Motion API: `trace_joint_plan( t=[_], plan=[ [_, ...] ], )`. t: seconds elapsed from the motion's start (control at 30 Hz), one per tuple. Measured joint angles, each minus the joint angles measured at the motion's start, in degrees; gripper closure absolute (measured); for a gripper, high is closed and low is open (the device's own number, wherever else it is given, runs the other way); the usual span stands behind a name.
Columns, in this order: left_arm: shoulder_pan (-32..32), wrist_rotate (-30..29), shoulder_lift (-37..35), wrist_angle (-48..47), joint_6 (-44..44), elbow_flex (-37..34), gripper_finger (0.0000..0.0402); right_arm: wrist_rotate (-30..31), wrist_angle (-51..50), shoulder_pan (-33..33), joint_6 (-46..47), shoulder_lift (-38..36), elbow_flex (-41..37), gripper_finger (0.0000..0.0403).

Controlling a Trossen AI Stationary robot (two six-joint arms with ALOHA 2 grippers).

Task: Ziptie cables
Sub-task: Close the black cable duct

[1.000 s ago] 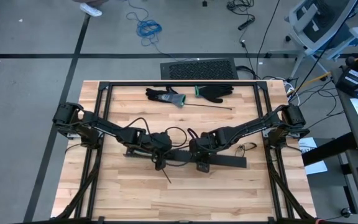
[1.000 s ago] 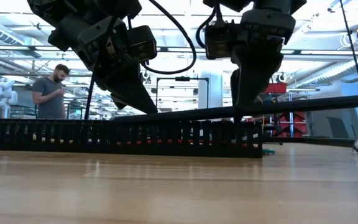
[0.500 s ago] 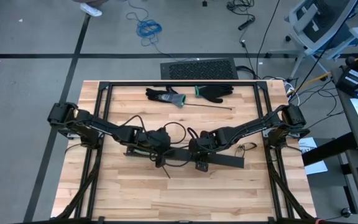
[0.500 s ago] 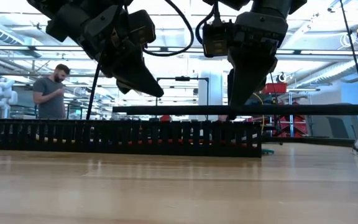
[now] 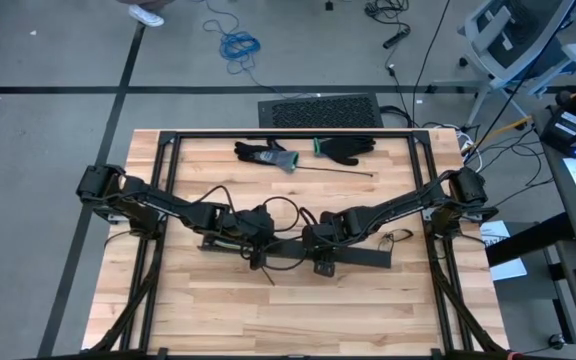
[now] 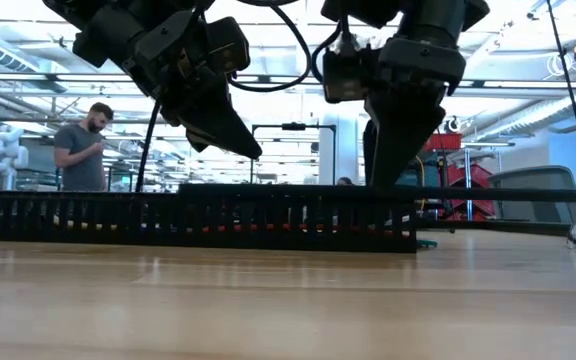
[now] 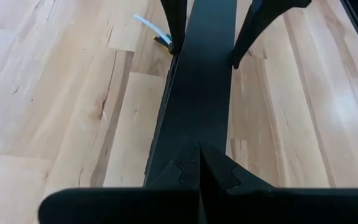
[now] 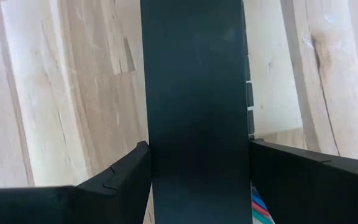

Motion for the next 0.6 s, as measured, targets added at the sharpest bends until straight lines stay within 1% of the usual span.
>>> trace_joint_plan(
  t=[0.13, 0.27, 0.6],
  plan=[
    [-0.1, 0.0, 0.0, 0.1, -0.2, 0.0, 0.0401, 0.6, -0.2, -0.1, 0.5, -0.5, 0.1, 0.0172],
    [-0.2, -0.1, 0.0, 0.1, -0.2, 0.0, 0.0401, 1.2, -3.1, -0.2, -0.9, -0.7, 1.4, 0.0172],
    [-0.2, -0.6, 0.0, 0.1, -0.1, 0.0, 0.0401, 2.1, -4.6, -2.0, -4.5, -0.7, 1.6, 0.0172]
  ],
)
